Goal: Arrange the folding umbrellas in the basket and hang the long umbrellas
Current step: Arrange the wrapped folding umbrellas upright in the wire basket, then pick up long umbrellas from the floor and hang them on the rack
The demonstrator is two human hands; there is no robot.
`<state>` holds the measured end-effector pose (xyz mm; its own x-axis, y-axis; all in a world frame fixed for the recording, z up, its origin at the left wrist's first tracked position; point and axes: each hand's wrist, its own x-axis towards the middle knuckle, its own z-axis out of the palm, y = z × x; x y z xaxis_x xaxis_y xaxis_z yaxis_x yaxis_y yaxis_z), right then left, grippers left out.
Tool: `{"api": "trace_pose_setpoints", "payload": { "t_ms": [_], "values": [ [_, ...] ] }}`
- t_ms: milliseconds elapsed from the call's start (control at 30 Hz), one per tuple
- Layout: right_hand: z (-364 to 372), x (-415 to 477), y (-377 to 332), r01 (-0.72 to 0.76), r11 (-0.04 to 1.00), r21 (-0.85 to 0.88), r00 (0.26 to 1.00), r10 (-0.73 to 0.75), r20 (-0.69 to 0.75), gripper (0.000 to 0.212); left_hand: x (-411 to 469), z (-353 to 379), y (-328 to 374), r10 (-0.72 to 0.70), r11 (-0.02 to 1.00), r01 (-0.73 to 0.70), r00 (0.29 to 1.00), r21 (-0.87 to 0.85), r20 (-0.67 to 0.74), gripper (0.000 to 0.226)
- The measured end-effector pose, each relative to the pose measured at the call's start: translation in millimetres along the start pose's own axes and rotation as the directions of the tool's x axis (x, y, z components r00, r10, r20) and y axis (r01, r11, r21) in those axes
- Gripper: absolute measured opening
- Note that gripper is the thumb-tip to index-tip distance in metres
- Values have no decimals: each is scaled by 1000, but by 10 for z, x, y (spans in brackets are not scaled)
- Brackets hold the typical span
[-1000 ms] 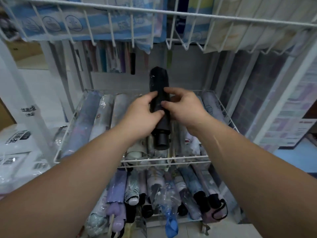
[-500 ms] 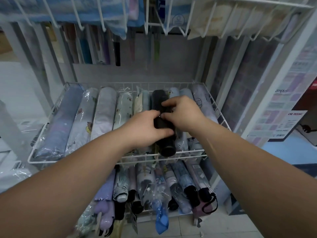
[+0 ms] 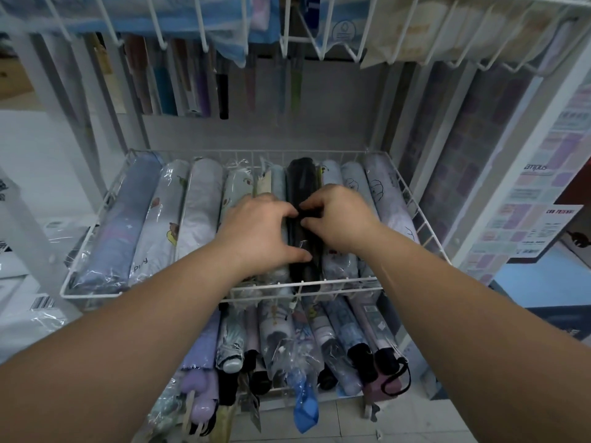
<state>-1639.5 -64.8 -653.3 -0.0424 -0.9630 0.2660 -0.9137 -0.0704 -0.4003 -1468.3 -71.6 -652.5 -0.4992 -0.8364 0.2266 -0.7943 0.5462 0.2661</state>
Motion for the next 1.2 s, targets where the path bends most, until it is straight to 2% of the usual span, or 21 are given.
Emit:
{"api": "trace_pose_setpoints", "payload": {
  "t_ms": [67, 133, 200, 267, 333, 367, 467, 533, 733, 800, 867, 967, 1033, 1100, 1200],
  "values": [
    [-5, -61, -3, 37, 987, -156, 999, -34, 24, 37, 16, 49, -44, 38, 999, -39, 998, 19, 45, 92],
    [-51, -117, 16, 47, 974, -222, 998, -36, 54, 40, 4, 82, -62, 38, 999, -37, 996, -7, 79, 94],
    [-105, -160, 49, 45, 975, -217, 995, -25, 94, 38, -7, 125, -89, -13, 1000, 15, 998, -28, 56, 80],
    [-137, -167, 79, 61, 981, -186, 993, -41, 107, 32, 0, 165, -125, -39, 999, 38, 998, 23, 58, 64],
    [-115, -142, 79, 85, 981, -172, 996, -77, 52, 32, 8, 184, -165, -32, 997, 24, 995, 80, 90, 56],
    [-86, -129, 62, 87, 979, -182, 996, -82, 35, 38, 8, 183, -179, -33, 996, 23, 994, 88, 107, 53],
    [25, -71, 36, 85, 972, -219, 988, -54, 144, 59, -15, 188, -191, -23, 991, 7, 992, 132, 123, 53],
    [52, -47, 45, 71, 970, -234, 974, -18, 224, 62, -45, 214, -193, -5, 979, -17, 994, 203, 109, 56],
    [42, -72, 65, 85, 970, -226, 966, -26, 255, 63, -24, 91, -144, -32, 977, 1, 989, 212, 143, 60],
    [-20, -125, 77, 98, 985, -141, 979, -69, 194, 63, -56, 55, -68, -24, 985, 10, 996, 170, 86, 62],
    [-140, -294, 91, 111, 993, -30, 992, -110, 56, 60, -131, 42, 56, 31, 992, -31, 1000, 118, 6, 66],
    [-332, -768, 212, 134, 991, -3, 986, -133, -102, 48, -235, 73, 364, 190, 982, -189, 979, 19, -78, 79],
    [-454, -1114, 348, 147, 989, 4, 974, -144, -176, 42, -277, 154, 608, 296, 953, -302, 948, -35, -113, 74],
    [-602, -1437, 552, 112, 994, 21, 967, -104, -233, 37, -309, 261, 877, 386, 908, -406, 907, -101, -169, 63],
    [-811, -1928, 914, -36, 999, 13, 965, 38, -260, 31, -335, 475, 1290, 498, 831, -533, 840, -157, -215, 51]
  ]
}}
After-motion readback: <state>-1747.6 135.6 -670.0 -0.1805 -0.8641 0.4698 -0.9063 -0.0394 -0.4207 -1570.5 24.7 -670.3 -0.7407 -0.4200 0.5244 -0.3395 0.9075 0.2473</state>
